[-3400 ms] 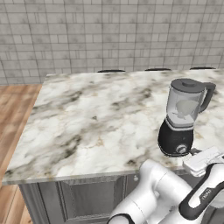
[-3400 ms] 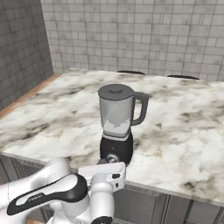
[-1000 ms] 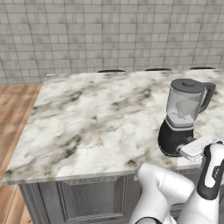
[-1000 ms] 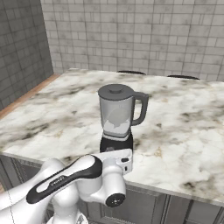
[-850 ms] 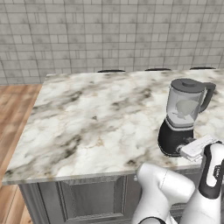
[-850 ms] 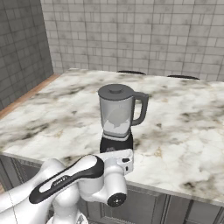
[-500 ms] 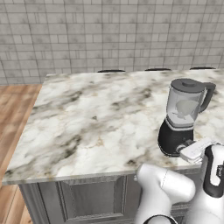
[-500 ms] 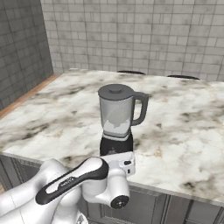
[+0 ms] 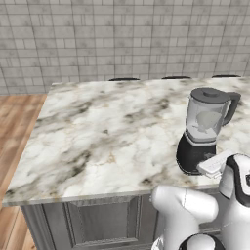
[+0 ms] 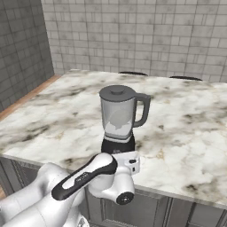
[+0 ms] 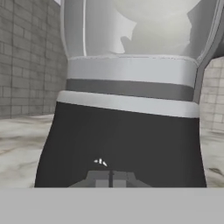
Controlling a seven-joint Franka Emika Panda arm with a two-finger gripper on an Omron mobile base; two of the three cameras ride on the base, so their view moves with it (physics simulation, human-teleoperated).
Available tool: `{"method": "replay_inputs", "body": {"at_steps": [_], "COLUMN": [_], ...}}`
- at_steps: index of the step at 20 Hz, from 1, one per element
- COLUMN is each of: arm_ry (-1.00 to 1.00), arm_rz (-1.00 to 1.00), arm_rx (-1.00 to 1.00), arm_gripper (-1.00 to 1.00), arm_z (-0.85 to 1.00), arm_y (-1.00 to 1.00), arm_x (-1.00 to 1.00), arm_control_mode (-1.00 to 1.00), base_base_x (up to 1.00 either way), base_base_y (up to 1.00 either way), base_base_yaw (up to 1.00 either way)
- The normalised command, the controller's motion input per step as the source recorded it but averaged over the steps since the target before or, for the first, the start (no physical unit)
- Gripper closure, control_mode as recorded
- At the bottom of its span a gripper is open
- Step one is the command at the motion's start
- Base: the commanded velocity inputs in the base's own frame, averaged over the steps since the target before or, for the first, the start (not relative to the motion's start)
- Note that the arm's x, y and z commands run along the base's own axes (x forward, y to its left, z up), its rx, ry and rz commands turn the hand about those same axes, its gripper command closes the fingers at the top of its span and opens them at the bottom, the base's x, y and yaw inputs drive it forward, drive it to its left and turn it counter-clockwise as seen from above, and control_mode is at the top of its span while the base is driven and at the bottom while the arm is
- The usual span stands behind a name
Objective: Grab the lime and lemon wedge from the fridge, place them in the blender, close the lid, and turn on the blender to create a marinade.
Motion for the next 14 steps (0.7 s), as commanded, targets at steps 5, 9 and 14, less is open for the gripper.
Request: {"method": "replay_inputs", "body": {"at_steps": [5, 9, 14], "arm_ry": [0.0, 0.0, 0.0], "arm_rz": [-0.01, -0.01, -0.01], "arm_rx": [0.0, 0.0, 0.0], "arm_gripper": [1.0, 1.0, 1.0], "arm_z": [-0.21, -0.02, 0.0], "arm_y": [0.1, 0.13, 0.11], "arm_x": [0.03, 0.0, 0.0], "arm_control_mode": [-1.0, -1.0, -1.0], "base_base_x": [0.0, 0.0, 0.0], "base_base_y": [0.0, 0.0, 0.0], "base_base_yaw": [0.0, 0.0, 0.0]}}
